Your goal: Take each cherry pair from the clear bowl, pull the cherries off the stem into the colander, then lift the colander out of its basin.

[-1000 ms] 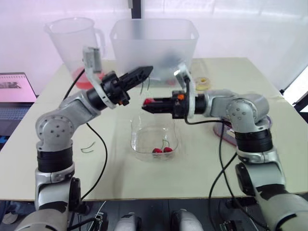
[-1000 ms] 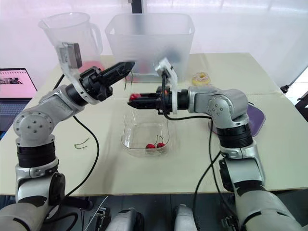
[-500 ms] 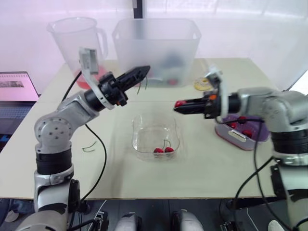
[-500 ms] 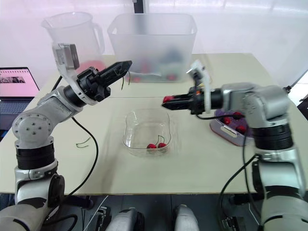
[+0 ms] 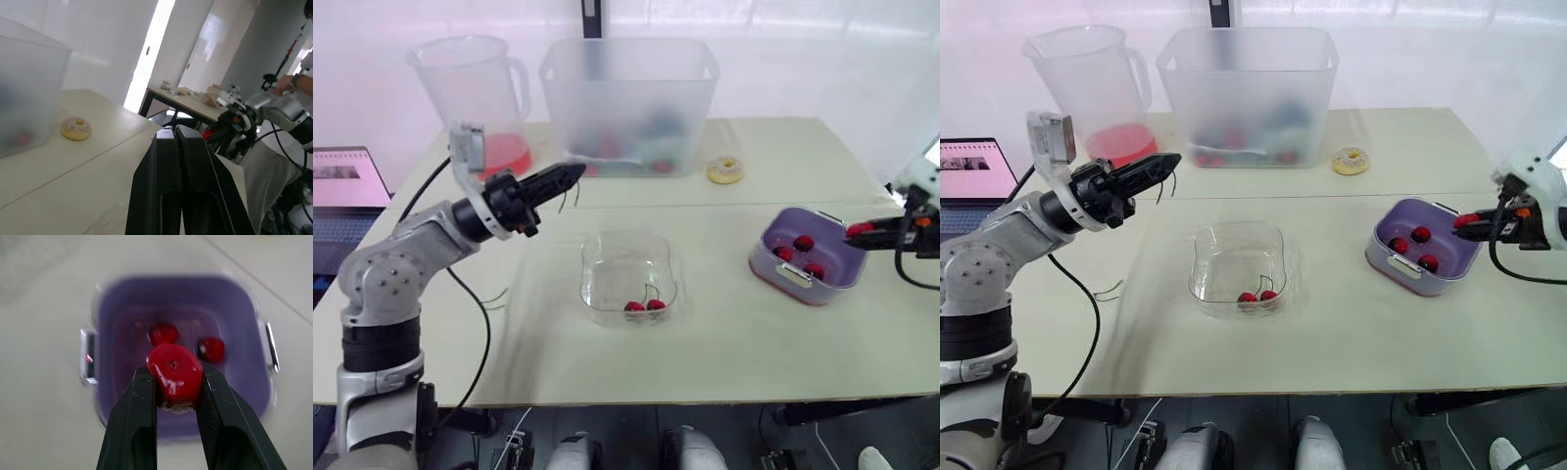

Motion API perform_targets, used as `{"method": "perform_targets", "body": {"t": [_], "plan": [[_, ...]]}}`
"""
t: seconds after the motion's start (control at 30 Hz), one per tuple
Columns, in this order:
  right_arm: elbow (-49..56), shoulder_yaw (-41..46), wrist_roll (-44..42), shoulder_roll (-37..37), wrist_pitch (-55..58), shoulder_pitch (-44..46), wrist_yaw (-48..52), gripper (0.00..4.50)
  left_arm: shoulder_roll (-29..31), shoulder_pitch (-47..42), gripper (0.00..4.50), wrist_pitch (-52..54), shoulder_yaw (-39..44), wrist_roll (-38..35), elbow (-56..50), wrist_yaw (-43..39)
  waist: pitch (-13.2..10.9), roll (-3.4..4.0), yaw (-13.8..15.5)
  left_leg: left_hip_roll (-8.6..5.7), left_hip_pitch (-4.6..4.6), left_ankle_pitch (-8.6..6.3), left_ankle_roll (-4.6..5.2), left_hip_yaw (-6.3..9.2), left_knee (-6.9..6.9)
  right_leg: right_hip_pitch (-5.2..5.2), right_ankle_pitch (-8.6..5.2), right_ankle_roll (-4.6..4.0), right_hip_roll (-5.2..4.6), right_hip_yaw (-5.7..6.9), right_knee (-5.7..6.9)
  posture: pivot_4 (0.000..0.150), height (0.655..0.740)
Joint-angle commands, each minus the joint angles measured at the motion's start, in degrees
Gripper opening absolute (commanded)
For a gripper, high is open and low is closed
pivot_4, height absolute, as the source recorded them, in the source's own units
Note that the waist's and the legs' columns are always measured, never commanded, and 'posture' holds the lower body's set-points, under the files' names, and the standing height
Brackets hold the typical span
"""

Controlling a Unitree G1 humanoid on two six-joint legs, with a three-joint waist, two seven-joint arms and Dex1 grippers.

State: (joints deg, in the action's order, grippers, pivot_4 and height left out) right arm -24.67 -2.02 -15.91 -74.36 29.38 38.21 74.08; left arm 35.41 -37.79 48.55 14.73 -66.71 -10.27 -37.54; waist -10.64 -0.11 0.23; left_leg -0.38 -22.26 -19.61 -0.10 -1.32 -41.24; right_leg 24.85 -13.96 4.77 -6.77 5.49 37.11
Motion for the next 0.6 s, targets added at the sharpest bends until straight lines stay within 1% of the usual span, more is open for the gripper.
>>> {"method": "perform_targets", "body": {"t": [0.03, 0.17, 0.2, 0.23, 0.33, 0.4, 0.43, 0.53, 0.6], "plan": [[-2.59, -1.23, 4.02, 2.24, -4.74, 1.9, -0.09, 0.62, 0.15, 0.1, 0.0, 0.05, 0.49, -0.06, -2.4, -0.4, -0.01, 0.01, 0.13, 0.0, 0.0, 0.01, -0.02, 0.01, 0.0, 0.0, 0.0, 0.0, 0.0, 0.0, 0.0, 0.15, 0.6886], [-10.28, -6.15, 11.27, 7.34, -11.26, 7.22, -1.52, 0.62, -0.27, 1.18, 0.0, 0.51, 0.45, -1.02, -4.48, 0.82, -0.01, 0.02, 0.27, -0.01, -0.01, 0.02, -0.03, 0.01, -0.01, 0.0, 0.0, 0.0, -0.01, 0.01, -0.01, 0.15, 0.6886], [-12.66, -6.94, 12.72, 8.41, -12.68, 8.63, -1.72, 1.6, -0.19, 1.63, 0.0, 0.65, 0.59, -1.17, -4.95, 0.99, -0.02, 0.03, 0.27, -0.01, -0.01, 0.02, -0.04, 0.02, -0.02, 0.0, 0.0, 0.0, 0.0, 0.01, -0.01, 0.15, 0.6886], [-14.62, -7.45, 13.8, 9.21, -13.83, 9.79, -1.7, 1.93, -0.17, 1.91, 0.0, 0.79, 0.72, -1.25, -5.28, 1.11, -0.02, 0.03, 0.38, -0.01, -0.01, 0.02, -0.04, 0.02, -0.02, 0.0, 0.0, 0.0, 0.0, 0.01, -0.01, 0.15, 0.6886], [-19.73, -8.43, 16.61, 11.0, -17.26, 13.22, -2.33, 3.37, -0.15, 2.53, 0.0, 1.29, 1.28, -1.84, -6.32, 1.93, -0.02, 0.03, 0.53, -0.03, -0.03, 0.03, -0.05, 0.03, -0.02, -0.02, 0.0, 0.0, -0.01, 0.03, -0.02, 0.15, 0.6886], [-21.3, -8.5, 17.58, 11.41, -18.11, 15.01, -1.55, 4.23, -0.05, 2.91, 0.0, 1.44, 1.61, -2.21, -6.79, 2.4, -0.02, 0.03, 0.44, -0.04, -0.03, 0.03, -0.05, 0.04, -0.03, -0.03, 0.0, 0.0, -0.02, 0.03, -0.02, 0.15, 0.6886], [-21.61, -8.35, 17.77, 11.46, -18.19, 15.82, -0.81, 4.47, 0.05, 3.1, 0.0, 1.48, 1.76, -2.36, -6.95, 2.61, -0.02, 0.03, 0.43, -0.04, -0.03, 0.03, -0.05, 0.04, -0.03, -0.03, 0.0, 0.0, -0.02, 0.03, -0.02, 0.15, 0.6886], [-21.4, -7.38, 17.5, 10.99, -17.28, 18.11, 1.73, 4.47, 0.33, 3.47, 0.0, 1.58, 2.05, -2.72, -7.13, 2.97, -0.02, 0.03, 0.33, -0.03, -0.02, 0.03, -0.05, 0.05, -0.03, -0.03, 0.0, 0.0, -0.01, 0.03, -0.01, 0.15, 0.6886], [-19.83, -5.69, 15.46, 10.05, -14.83, 20.4, 4.99, 4.47, 0.52, 3.77, 0.0, 1.69, 2.28, -2.81, -7.26, 3.03, -0.02, 0.04, 0.33, -0.03, -0.02, 0.03, -0.05, 0.05, -0.03, -0.03, 0.0, 0.0, -0.01, 0.03, -0.01, 0.15, 0.6886]]}}
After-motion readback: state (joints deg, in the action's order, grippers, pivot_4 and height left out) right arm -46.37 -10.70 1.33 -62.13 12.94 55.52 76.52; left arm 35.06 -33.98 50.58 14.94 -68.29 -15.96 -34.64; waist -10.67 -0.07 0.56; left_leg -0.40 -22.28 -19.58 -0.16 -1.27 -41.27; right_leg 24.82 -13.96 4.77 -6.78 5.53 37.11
